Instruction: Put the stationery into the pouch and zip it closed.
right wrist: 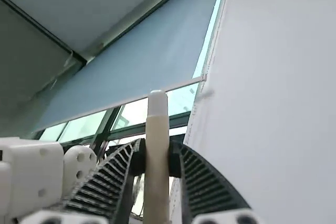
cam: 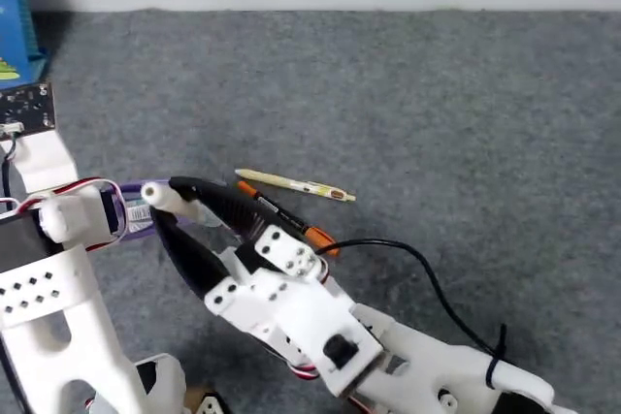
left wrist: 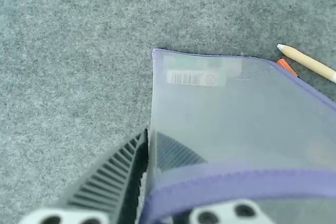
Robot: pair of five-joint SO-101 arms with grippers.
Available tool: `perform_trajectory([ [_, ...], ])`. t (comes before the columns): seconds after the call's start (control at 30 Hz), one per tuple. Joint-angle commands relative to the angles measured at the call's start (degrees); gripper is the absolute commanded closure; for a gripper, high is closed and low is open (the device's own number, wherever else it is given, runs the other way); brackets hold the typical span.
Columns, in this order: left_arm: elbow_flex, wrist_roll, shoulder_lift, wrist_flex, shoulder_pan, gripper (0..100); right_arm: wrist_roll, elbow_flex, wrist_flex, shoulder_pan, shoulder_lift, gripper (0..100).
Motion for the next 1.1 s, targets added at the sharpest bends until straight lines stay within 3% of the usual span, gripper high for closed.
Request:
perform_trajectory([
  [0.0,0.0,0.0,-0.2,-1.4,0.3,99,0.7,-1.6,-2.5,-0.4,0.0,99.1],
  [0.3,-0.2,0.0,-0.2,-1.6,0.3,99,-9.8,-8.9,4.5,1.3,0.0,99.1],
  [0.5,-0.2,0.0,-0.2,-1.6,0.3,99,-20.6,-10.4,8.2,8.2,0.0,99.1],
  [0.83,-0.2,0.0,-0.2,-1.4,0.3,99,-21.9,-10.0,8.3,10.9,-0.1,99.1],
  [1.07,-0.1,-0.1,-0.2,-1.3,0.3,99,-24.5,-9.9,9.7,18.5,-0.2,99.1],
])
